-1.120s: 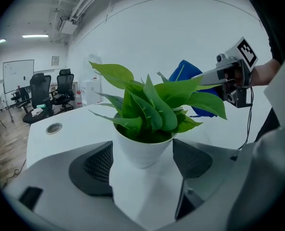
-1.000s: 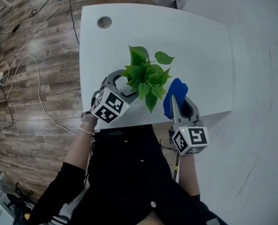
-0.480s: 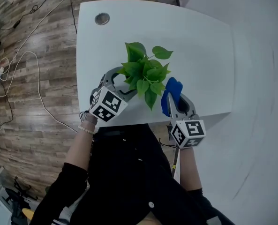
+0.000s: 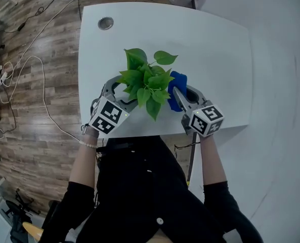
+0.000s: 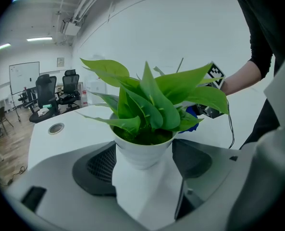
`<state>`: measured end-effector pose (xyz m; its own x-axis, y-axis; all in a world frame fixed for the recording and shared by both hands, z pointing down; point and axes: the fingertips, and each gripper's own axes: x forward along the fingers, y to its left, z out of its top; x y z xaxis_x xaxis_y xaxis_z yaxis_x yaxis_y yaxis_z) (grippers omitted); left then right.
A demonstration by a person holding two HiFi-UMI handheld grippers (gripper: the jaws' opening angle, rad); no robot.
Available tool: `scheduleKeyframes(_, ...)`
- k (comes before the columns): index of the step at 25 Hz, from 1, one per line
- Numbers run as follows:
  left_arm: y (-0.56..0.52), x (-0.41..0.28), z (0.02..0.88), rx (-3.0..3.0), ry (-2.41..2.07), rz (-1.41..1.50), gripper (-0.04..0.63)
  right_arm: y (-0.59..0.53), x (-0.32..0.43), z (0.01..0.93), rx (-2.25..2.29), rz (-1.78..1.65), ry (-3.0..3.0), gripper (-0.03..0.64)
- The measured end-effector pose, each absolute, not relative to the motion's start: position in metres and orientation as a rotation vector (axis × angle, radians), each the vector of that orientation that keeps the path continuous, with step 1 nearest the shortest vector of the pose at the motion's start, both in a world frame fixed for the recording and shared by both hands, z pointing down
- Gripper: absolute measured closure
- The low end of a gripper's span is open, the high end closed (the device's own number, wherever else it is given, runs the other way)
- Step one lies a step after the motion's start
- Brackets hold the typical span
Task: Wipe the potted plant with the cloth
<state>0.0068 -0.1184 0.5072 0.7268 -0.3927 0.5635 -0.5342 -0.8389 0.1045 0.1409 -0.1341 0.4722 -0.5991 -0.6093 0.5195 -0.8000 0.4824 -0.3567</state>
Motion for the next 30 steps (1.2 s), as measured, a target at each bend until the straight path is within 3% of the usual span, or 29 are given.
scheduleKeyframes(18,-0.125,0.010,0.500,2.692,-0.714,0.847,0.221,-0.187,0.080,0.491,0.439,0.779,-2.689,0.529)
scheduleKeyframes(30,-0.124,0.010,0.500,2.678,-0.734,0.848,0.222,-0.196,0.060,0.494,0.286,0.904,-2.763,0.529)
